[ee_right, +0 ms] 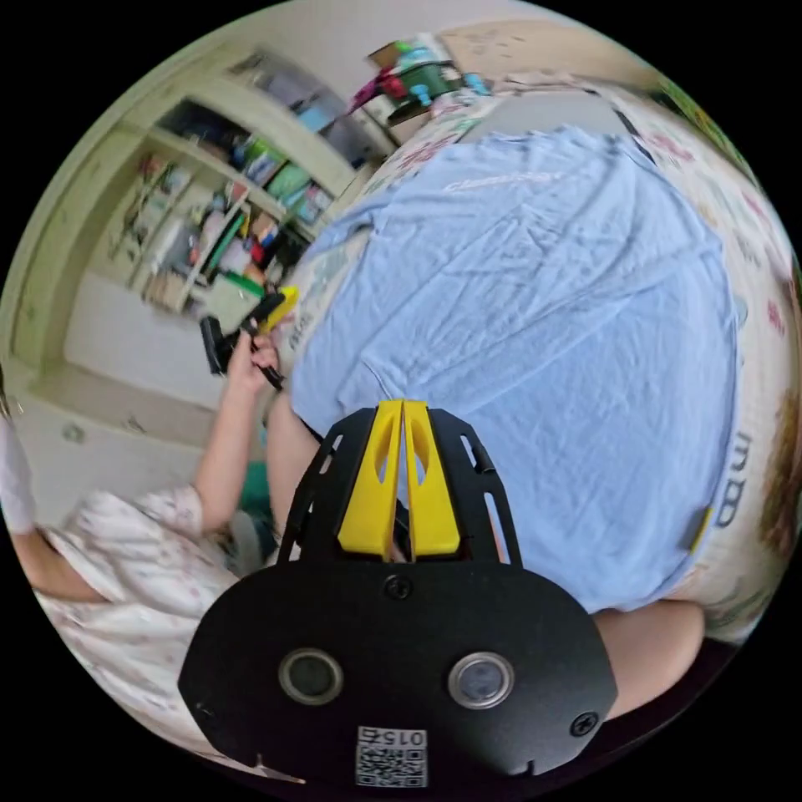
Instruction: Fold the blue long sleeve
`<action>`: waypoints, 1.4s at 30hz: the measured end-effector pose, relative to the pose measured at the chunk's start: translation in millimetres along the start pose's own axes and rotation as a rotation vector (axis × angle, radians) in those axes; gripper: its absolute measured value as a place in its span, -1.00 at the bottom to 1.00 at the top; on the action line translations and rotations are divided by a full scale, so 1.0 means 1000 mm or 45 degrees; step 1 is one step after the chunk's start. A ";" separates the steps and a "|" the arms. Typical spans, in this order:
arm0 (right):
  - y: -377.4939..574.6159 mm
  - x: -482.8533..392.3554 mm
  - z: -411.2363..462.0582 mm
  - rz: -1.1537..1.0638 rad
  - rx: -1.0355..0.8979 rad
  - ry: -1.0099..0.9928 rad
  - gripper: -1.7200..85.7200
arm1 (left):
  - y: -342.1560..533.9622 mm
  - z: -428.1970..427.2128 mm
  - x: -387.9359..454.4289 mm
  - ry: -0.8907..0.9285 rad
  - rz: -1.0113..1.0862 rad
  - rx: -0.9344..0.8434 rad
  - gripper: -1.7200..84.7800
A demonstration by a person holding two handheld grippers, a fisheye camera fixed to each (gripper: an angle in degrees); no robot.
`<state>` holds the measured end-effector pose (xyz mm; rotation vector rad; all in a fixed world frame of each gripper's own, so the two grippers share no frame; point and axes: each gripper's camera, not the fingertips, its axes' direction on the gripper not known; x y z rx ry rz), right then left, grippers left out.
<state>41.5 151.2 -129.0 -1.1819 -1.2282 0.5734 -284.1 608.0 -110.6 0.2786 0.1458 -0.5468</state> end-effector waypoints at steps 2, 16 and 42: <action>-0.039 -0.011 -0.016 0.115 0.080 -0.083 -0.97 | -0.033 -0.011 -0.062 -0.080 -0.154 0.090 -0.76; -0.122 -0.152 -0.070 0.021 0.622 -0.735 -0.97 | -0.093 -0.001 -0.212 -0.012 -0.653 0.473 -0.62; -0.082 -0.080 -0.011 -0.289 0.677 -0.191 -0.94 | 0.019 0.173 0.406 0.046 1.670 -0.152 -0.95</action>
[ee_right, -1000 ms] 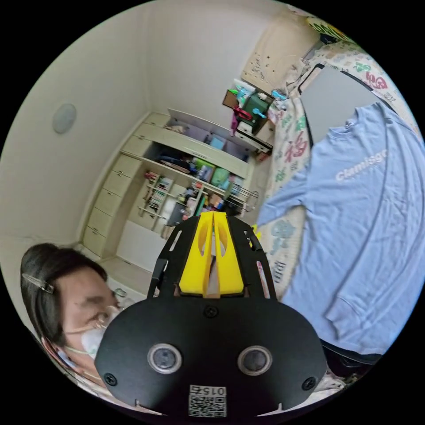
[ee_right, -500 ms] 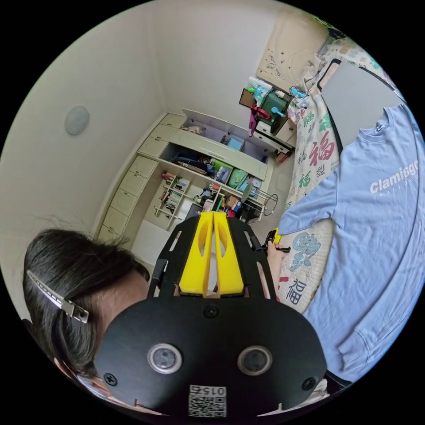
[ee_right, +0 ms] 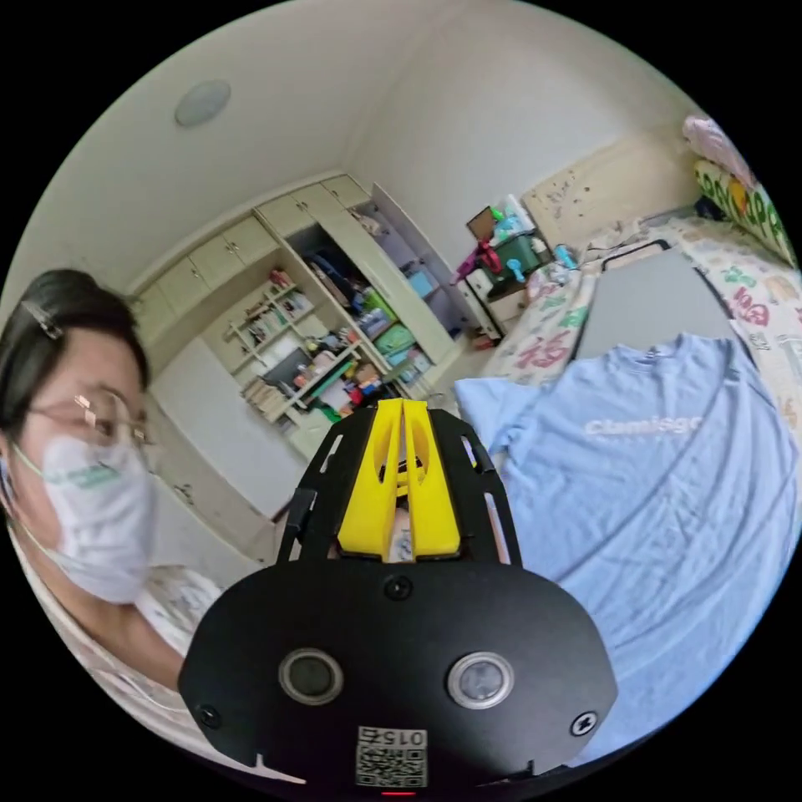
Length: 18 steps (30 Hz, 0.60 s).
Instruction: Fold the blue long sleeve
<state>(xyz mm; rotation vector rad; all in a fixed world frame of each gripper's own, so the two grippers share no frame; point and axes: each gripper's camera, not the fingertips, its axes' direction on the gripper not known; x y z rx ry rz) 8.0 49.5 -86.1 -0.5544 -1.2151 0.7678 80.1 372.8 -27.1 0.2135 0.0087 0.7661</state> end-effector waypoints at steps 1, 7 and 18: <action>0.011 0.018 0.003 0.038 -0.025 0.073 -0.91 | -0.015 0.032 0.024 0.055 0.059 -0.129 -0.95; 0.041 0.064 0.037 0.041 -0.238 0.286 -0.80 | -0.057 0.108 0.050 0.129 0.031 -0.407 -0.95; -0.004 0.038 0.240 -0.362 -0.894 0.372 -0.65 | -0.100 0.164 0.005 0.243 0.011 -0.414 -0.94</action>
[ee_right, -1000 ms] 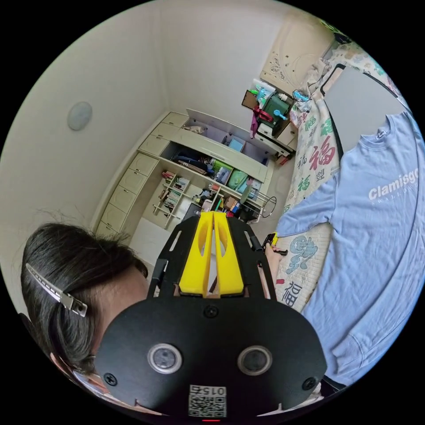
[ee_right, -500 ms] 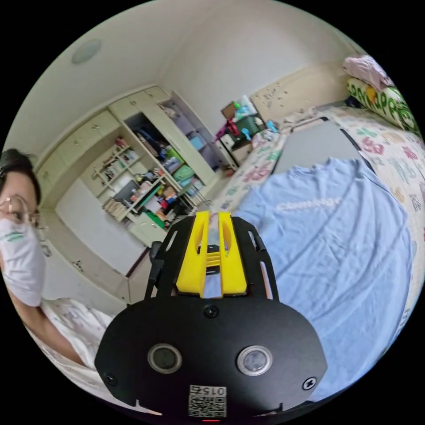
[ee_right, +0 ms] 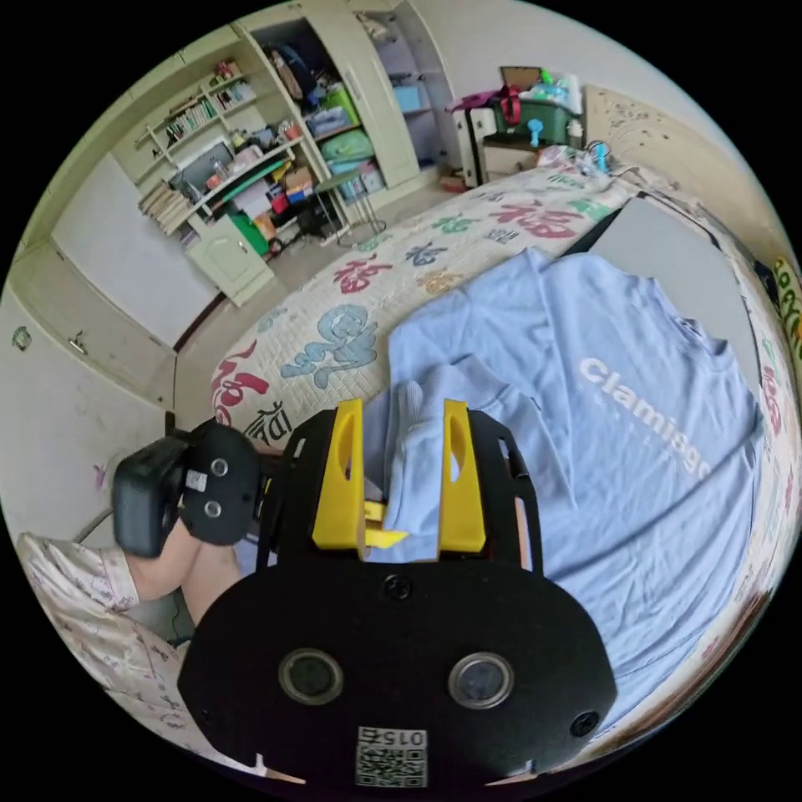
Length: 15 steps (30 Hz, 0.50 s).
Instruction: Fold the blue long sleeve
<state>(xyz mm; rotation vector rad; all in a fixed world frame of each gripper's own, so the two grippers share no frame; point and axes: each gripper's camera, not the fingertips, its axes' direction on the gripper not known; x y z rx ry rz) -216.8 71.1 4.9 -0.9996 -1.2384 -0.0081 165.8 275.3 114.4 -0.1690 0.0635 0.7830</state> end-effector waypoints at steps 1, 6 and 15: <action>-0.006 -0.001 0.013 -0.015 -0.060 0.054 -0.64 | -0.005 0.003 -0.004 0.001 0.009 -0.007 -0.94; -0.004 0.016 0.014 0.090 -0.054 0.123 -0.77 | -0.011 0.012 -0.030 0.044 0.001 0.004 -0.93; 0.102 0.068 -0.129 0.394 0.516 -0.093 -0.83 | 0.017 -0.027 -0.111 0.248 -0.253 0.277 -0.84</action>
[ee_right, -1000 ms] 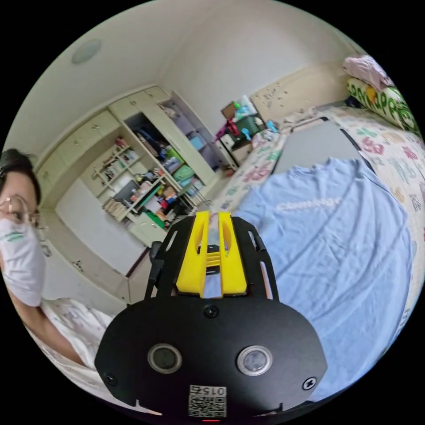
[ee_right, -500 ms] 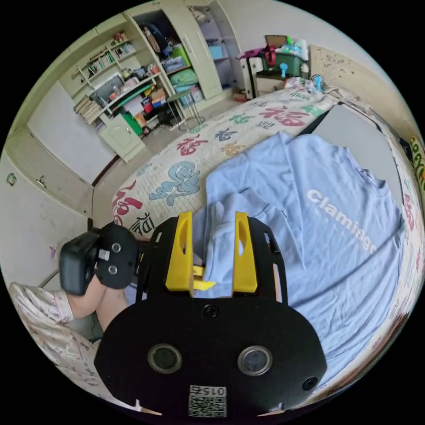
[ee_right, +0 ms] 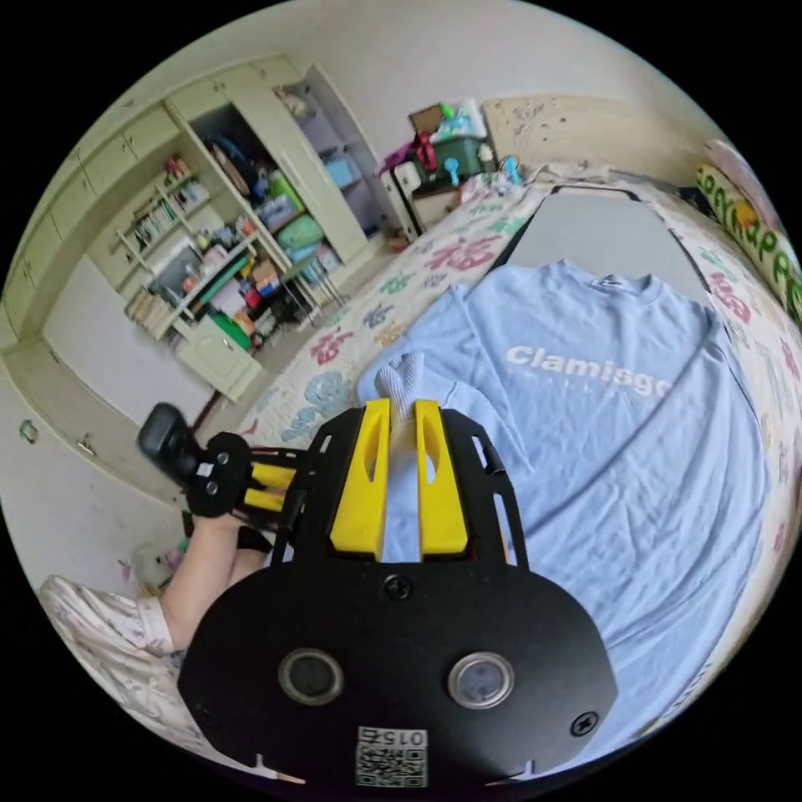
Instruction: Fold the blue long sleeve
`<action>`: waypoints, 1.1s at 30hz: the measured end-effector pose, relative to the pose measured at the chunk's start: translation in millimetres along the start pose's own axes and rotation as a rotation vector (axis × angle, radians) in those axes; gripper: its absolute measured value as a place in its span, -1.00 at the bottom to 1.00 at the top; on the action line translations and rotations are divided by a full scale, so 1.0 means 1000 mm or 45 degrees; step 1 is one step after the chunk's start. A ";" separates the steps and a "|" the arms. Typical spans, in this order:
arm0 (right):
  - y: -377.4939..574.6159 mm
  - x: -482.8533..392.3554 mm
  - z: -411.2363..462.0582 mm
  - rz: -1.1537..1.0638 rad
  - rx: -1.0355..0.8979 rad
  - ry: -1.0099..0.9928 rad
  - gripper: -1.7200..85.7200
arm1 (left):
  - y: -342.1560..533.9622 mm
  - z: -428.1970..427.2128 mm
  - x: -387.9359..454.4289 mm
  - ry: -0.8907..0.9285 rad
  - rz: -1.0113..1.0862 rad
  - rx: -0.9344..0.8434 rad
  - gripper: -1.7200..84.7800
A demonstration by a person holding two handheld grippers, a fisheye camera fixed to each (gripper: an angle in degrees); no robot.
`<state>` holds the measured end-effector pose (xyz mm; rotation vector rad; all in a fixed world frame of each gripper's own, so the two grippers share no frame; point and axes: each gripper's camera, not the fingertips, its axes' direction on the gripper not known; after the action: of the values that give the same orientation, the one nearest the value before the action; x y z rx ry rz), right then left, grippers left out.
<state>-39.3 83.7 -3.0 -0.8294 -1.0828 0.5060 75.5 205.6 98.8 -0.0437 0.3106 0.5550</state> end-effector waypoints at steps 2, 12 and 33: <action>0.034 0.020 -0.049 0.083 0.137 -0.051 -0.83 | 0.011 -0.024 -0.021 0.145 -0.126 0.171 -0.75; 0.120 0.088 -0.121 0.299 0.128 -0.168 -0.82 | -0.034 0.067 0.066 0.286 0.163 -0.050 -0.61; 0.079 0.173 -0.226 0.693 0.053 -0.471 -0.93 | 0.035 0.030 0.106 0.066 0.420 -0.068 -0.77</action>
<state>239.3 180.3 -19.0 -1.0212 -1.1721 1.1709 151.1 293.1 96.6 -0.0587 0.3560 0.8901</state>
